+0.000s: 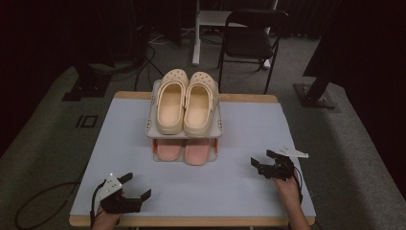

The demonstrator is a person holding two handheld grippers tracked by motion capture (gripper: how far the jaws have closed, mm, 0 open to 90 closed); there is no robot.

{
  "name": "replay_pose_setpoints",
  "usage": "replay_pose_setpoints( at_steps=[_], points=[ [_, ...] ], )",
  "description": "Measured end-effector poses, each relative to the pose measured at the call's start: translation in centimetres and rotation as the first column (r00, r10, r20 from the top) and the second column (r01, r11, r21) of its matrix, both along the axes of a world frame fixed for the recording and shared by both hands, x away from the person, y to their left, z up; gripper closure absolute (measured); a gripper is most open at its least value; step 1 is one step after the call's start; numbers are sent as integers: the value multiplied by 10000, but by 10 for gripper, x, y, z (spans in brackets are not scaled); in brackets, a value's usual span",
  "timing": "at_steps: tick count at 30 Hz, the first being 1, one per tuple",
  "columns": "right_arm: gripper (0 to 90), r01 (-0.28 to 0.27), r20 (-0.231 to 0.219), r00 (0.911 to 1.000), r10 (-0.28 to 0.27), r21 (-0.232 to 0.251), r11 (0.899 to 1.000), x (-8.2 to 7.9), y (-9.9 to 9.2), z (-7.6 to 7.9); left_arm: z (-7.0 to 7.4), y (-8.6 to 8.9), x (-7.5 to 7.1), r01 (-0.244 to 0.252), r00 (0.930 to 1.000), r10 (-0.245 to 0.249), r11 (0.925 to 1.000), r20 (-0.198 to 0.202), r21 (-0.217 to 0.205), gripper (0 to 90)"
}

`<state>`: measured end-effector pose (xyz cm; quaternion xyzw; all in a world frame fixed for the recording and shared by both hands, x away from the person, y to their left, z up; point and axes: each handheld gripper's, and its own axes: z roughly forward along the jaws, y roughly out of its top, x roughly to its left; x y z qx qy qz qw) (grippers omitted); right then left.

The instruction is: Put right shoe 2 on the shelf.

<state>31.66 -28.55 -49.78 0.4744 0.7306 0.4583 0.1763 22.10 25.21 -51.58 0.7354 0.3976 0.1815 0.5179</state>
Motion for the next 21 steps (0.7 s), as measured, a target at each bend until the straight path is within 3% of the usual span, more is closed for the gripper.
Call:
replay_pose_setpoints(
  at_steps=[13, 21],
  points=[
    [150, 416, -408, 9982, -440, -578, 9975, -13, -22, -20, -1, 1, 1, -55, 10000, 55, 10000, -20, 27, 0],
    [150, 1106, -216, 9934, -1128, -827, 9904, -25, -34, -25, -2, 4, 1, -448, 9990, 447, 9988, 79, 205, 0]
  ],
)
